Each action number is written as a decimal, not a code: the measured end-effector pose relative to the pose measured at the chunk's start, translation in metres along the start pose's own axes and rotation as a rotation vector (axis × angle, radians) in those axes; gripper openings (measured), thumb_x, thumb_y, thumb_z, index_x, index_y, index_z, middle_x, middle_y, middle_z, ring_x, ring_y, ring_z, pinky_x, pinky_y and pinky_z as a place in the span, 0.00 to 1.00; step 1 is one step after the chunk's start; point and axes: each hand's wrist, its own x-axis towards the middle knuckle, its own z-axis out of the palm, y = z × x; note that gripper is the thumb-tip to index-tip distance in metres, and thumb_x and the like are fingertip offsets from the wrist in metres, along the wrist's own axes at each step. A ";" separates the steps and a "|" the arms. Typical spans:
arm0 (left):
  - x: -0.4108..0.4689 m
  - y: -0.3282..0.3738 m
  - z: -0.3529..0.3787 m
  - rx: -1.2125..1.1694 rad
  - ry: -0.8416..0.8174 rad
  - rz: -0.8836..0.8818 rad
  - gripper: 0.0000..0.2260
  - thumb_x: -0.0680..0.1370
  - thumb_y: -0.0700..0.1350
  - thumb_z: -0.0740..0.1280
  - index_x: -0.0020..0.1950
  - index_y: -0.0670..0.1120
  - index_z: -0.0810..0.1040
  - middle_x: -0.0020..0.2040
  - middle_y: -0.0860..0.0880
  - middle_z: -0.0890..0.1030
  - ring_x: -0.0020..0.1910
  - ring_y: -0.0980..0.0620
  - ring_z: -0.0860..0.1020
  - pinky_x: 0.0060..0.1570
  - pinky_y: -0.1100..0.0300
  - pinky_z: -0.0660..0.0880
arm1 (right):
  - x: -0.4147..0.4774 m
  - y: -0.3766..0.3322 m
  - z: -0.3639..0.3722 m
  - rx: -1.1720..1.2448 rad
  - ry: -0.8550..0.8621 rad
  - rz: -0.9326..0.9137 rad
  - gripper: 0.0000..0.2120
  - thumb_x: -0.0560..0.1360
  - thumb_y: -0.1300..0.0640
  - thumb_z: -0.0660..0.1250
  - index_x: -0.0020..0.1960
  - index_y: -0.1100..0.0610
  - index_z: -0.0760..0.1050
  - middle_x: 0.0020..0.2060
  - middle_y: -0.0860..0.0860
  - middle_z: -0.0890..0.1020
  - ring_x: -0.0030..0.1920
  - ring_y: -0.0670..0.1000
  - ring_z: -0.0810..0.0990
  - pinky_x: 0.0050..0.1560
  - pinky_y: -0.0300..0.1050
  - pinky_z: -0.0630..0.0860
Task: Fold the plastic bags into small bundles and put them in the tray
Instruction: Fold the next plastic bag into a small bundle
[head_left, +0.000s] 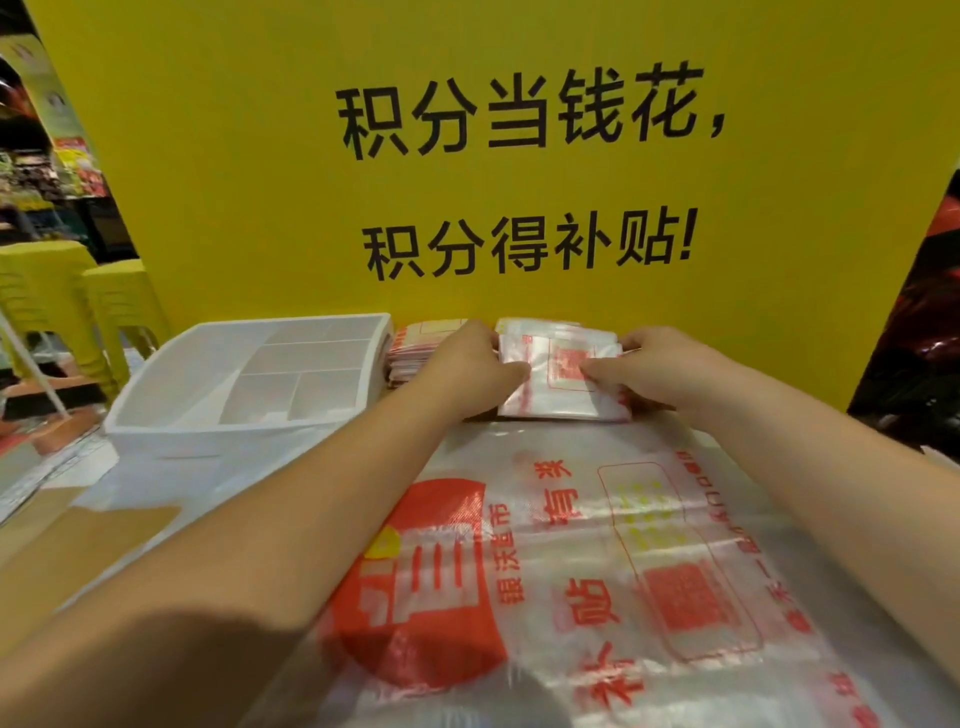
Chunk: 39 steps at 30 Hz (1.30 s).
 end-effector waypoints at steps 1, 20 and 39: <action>-0.001 0.003 -0.001 -0.021 0.014 0.008 0.16 0.79 0.50 0.69 0.62 0.44 0.71 0.51 0.45 0.82 0.49 0.47 0.81 0.39 0.57 0.73 | 0.000 0.000 -0.001 0.028 0.009 0.005 0.12 0.74 0.47 0.75 0.50 0.53 0.76 0.39 0.50 0.82 0.37 0.49 0.79 0.35 0.43 0.73; 0.039 0.004 0.027 0.881 0.111 0.481 0.19 0.83 0.49 0.63 0.74 0.57 0.68 0.70 0.50 0.73 0.69 0.45 0.69 0.70 0.44 0.57 | 0.059 0.038 -0.047 0.343 0.203 0.253 0.14 0.78 0.56 0.71 0.59 0.60 0.73 0.44 0.56 0.80 0.37 0.51 0.77 0.33 0.42 0.74; 0.026 0.022 0.014 0.741 -0.034 0.308 0.23 0.82 0.54 0.60 0.77 0.50 0.64 0.73 0.47 0.69 0.73 0.44 0.65 0.74 0.41 0.56 | 0.059 0.044 -0.033 -0.318 0.290 -0.026 0.30 0.81 0.38 0.59 0.72 0.60 0.68 0.64 0.59 0.76 0.57 0.58 0.75 0.48 0.46 0.70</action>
